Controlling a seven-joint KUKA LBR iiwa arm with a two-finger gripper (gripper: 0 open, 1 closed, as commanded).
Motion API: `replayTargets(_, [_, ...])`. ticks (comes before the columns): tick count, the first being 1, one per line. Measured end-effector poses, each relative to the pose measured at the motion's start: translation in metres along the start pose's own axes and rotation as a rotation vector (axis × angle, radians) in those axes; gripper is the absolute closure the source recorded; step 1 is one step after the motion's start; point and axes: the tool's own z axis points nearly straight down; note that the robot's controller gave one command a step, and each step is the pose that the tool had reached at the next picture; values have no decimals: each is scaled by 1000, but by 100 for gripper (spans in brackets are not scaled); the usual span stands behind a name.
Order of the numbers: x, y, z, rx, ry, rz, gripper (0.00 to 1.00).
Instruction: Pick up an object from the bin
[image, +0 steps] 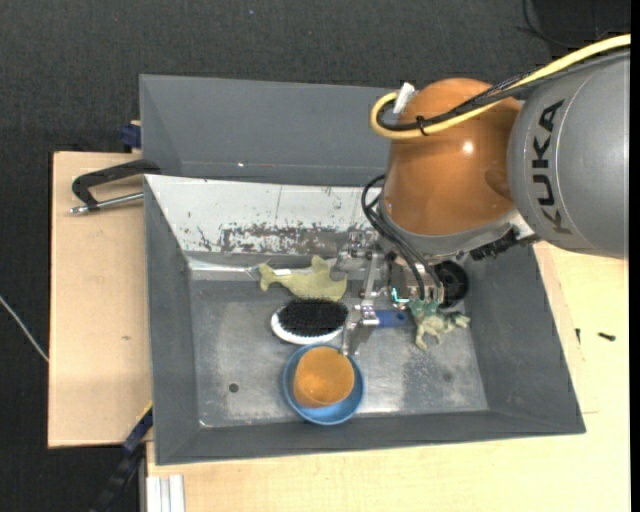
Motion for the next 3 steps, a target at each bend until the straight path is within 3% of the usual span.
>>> replayTargets(1, [-29,18,134,-1,-11,-125,0])
replayTargets(2, [-31,18,128,-1,-19,-123,100])
replayTargets(3, [-30,19,8,-3,-22,-67,100])
